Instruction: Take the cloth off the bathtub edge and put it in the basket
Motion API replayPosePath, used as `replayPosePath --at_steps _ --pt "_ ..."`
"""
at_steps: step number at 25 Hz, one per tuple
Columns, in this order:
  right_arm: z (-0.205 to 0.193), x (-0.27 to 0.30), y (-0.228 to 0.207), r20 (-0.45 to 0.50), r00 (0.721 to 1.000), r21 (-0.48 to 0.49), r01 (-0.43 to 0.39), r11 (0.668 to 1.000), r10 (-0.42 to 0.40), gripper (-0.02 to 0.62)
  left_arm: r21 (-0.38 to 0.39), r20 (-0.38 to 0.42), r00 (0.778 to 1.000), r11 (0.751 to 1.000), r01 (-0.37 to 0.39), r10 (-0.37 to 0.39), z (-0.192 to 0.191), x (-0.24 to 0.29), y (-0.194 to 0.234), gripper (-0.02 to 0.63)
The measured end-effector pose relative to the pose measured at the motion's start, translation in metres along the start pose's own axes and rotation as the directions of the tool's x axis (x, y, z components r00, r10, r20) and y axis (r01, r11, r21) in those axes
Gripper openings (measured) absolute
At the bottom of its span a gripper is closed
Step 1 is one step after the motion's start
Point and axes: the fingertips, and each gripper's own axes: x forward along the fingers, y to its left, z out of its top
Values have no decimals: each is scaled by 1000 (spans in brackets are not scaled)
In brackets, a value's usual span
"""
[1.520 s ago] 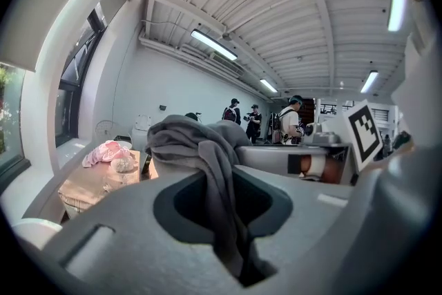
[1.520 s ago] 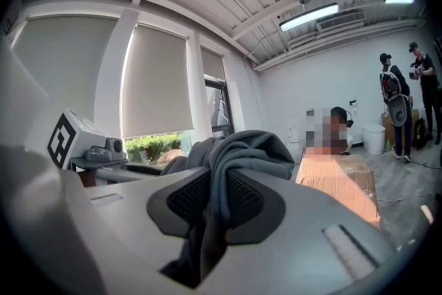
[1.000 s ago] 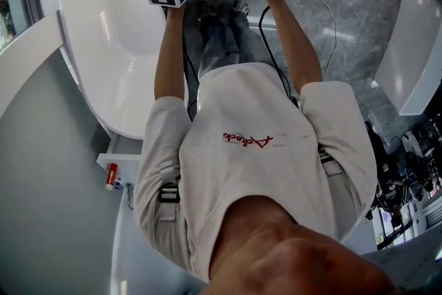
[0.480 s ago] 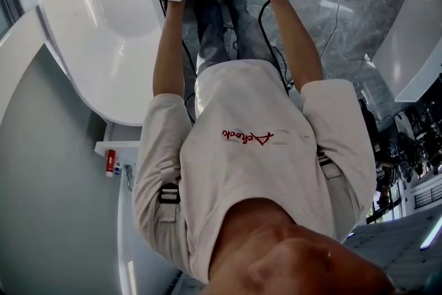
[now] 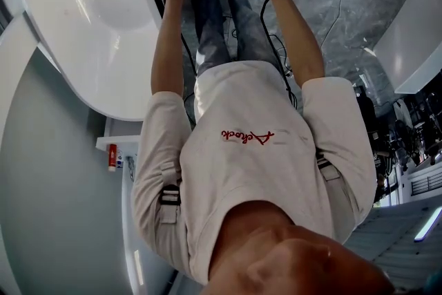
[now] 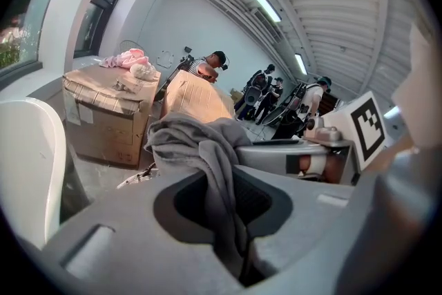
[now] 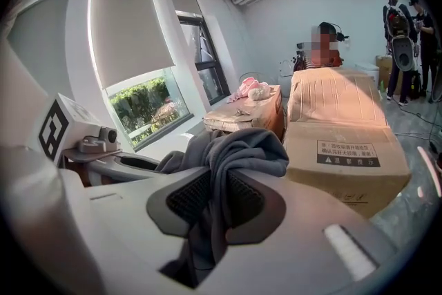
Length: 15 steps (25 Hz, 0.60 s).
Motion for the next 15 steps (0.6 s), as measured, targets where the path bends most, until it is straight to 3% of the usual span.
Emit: replayPosePath --at_steps 9,15 --pt "-52 37 -24 -155 987 34 55 998 -49 74 -14 -105 994 999 -34 32 -48 35 30 64" --pt "-61 41 -30 -176 983 45 71 996 -62 77 -29 -110 992 998 -62 58 -54 39 37 69"
